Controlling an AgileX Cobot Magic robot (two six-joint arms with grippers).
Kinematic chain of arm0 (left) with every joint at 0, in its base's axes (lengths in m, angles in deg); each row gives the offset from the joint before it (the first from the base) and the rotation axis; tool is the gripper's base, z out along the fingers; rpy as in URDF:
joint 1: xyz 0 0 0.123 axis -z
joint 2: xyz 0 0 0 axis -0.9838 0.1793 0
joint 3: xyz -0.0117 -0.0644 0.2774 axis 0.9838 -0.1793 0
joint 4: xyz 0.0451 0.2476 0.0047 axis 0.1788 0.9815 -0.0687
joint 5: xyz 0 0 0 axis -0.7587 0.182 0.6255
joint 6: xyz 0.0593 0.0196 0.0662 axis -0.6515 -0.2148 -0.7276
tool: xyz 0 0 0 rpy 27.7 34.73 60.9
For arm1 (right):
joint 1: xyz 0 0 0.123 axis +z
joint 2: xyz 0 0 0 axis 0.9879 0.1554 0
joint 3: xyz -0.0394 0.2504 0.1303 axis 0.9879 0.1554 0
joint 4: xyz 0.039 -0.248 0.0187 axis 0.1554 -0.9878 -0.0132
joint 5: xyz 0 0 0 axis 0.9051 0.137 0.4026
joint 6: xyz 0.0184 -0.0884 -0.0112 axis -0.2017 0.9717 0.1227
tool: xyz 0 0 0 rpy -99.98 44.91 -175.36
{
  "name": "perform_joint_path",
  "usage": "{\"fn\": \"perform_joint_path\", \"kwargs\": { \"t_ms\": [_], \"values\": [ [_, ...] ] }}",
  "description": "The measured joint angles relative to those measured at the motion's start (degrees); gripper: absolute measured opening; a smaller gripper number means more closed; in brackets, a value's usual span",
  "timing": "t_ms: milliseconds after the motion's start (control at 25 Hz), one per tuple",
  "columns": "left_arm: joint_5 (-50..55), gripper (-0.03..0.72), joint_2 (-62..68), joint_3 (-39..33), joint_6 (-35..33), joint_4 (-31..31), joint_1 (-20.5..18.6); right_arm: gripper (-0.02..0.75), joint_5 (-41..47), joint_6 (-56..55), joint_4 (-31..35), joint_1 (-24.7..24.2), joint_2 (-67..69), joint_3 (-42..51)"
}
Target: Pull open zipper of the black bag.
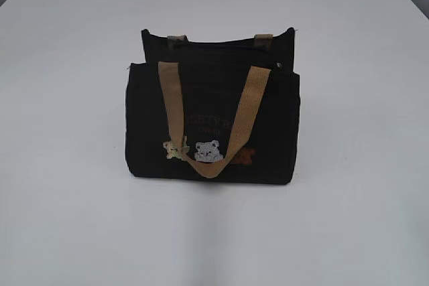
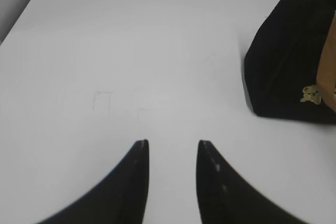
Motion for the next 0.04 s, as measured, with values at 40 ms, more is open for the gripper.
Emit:
{"fn": "perform_joint_path", "kwargs": {
  "t_ms": [40],
  "values": [
    [0.0, 0.236, 0.0, 0.0, 0.0, 0.0, 0.0, 0.435, 0.0, 0.0, 0.0, 0.0, 0.0, 0.0]
  ]
}}
